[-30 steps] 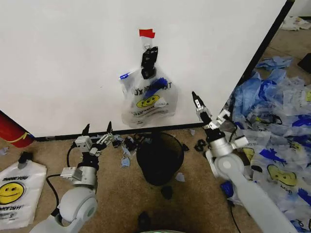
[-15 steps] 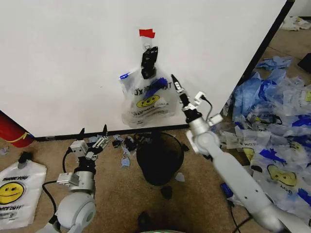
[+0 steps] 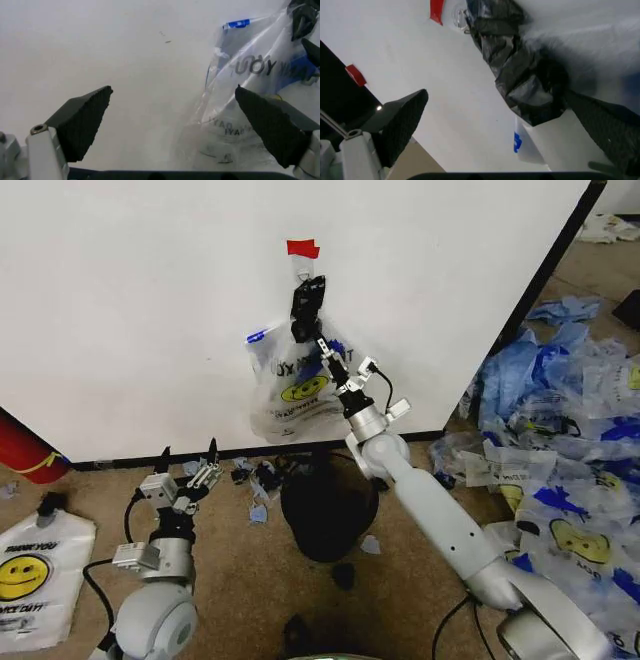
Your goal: Pick up the garbage bag from the wall and place it over the trash bin.
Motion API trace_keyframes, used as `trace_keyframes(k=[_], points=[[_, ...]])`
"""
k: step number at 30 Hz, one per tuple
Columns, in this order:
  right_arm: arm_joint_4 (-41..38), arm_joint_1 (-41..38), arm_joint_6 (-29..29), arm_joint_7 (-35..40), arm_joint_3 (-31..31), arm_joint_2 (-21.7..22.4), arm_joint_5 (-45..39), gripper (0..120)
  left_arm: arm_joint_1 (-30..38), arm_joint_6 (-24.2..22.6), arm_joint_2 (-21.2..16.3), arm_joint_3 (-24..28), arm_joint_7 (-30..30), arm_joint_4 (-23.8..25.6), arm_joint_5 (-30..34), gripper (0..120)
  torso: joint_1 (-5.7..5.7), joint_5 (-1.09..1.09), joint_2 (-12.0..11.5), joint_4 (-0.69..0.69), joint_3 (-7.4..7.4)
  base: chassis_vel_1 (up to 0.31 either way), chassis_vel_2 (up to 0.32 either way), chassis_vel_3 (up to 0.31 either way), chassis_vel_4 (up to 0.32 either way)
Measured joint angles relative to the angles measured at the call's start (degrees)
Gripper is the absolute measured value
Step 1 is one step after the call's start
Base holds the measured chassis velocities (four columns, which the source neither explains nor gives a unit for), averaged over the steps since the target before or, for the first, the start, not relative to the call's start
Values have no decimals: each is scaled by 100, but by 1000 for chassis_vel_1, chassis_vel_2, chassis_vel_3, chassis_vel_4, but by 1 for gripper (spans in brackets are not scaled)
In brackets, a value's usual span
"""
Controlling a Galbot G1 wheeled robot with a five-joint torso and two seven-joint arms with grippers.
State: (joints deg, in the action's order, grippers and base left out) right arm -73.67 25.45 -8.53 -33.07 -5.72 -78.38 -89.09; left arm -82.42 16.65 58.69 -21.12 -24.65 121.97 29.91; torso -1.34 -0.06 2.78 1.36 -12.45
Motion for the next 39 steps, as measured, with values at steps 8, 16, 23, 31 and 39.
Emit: trace_keyframes(k=[8, 16, 23, 31, 39], points=[[191, -136, 17, -58, -17, -191, 113, 100, -109, 26, 64, 20, 2, 23, -10, 98, 0, 0, 0, -1, 0, 0, 0, 0, 0], [230, -187, 18, -56, 30, -147, 118, 100, -170, 43, 82, 25, 4, 40, -24, 98, 0, 0, 0, 0, 0, 0, 0, 0, 0], [234, -75, 29, -52, 47, -53, 123, 100, -137, 38, 49, 98, 2, 61, -5, 98, 0, 1, 0, 0, 0, 0, 0, 0, 0], [503, -256, 44, -129, 106, -194, 131, 100, -197, 36, 36, 107, -1, 82, -2, 98, 0, 1, 0, -1, 0, 0, 0, 0, 0], [523, -261, 76, -226, 107, -268, 149, 100, -213, 37, 36, 112, -3, 84, -2, 98, 0, 0, 0, -1, 0, 0, 0, 0, 0]])
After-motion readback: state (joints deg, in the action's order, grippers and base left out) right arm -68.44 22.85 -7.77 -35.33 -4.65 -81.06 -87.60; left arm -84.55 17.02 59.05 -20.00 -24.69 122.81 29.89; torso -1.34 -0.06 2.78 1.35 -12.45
